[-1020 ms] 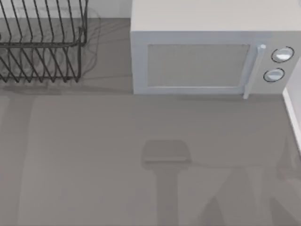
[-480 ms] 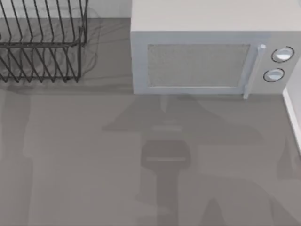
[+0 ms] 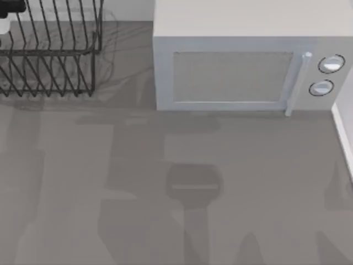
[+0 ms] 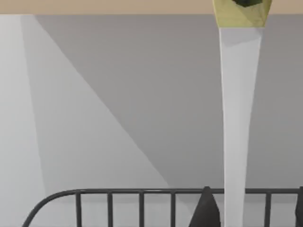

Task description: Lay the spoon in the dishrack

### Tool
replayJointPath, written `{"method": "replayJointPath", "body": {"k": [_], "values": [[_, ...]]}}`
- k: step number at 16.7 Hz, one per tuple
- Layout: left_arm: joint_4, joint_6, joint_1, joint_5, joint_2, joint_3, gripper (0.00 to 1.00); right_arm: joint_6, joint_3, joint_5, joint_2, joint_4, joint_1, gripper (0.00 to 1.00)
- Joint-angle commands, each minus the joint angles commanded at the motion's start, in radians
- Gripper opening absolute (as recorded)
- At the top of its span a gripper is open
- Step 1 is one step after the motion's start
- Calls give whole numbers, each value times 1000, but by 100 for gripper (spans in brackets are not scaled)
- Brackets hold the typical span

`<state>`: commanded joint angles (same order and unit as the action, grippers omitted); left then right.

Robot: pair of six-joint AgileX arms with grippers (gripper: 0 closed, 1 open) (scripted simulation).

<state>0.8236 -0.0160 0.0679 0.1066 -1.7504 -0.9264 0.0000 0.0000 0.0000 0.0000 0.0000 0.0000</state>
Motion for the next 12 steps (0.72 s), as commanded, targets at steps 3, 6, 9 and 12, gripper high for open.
{"method": "replayJointPath", "body": {"k": [3, 6, 9, 12], "values": [[7, 0, -1, -1, -5, 3, 0, 0, 0, 0, 0, 0, 0, 100], [7, 0, -1, -1, -5, 3, 8, 0, 0, 0, 0, 0, 0, 100], [7, 0, -1, -1, -5, 3, 30, 0, 0, 0, 0, 0, 0, 100], [7, 0, -1, -1, -5, 3, 53, 0, 0, 0, 0, 0, 0, 100]]}}
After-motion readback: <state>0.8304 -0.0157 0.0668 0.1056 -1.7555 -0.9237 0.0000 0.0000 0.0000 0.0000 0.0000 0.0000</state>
